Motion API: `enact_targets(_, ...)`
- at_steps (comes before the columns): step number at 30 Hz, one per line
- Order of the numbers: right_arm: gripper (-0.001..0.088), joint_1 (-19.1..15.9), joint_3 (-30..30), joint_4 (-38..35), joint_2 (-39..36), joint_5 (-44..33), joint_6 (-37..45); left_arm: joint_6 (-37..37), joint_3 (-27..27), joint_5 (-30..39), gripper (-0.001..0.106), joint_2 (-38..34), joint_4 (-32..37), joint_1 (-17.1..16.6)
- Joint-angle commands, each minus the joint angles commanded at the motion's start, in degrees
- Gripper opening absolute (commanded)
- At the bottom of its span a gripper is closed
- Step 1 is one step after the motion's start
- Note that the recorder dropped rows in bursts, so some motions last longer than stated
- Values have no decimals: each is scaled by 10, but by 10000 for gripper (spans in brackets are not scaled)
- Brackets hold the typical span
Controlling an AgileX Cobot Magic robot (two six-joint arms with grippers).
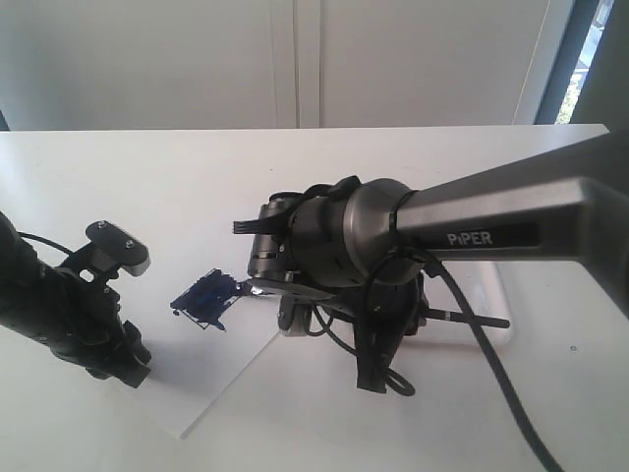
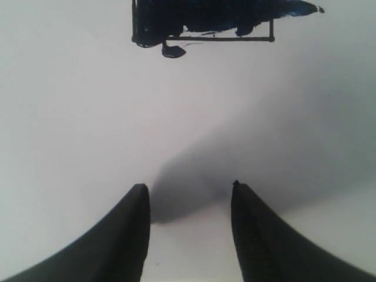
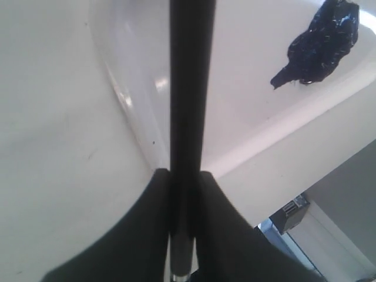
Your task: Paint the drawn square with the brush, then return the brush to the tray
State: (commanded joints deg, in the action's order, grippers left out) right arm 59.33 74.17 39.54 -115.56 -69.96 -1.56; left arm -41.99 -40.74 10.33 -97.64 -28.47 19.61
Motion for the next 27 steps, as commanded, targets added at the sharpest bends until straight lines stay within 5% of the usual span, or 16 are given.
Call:
enact_targets(14, 0, 42, 0, -2, 0, 0, 3, 0, 0, -2, 497, 0, 0, 0)
enact_targets(27, 0, -12, 0, 26, 0, 0, 3, 0, 0, 0, 497, 0, 0, 0)
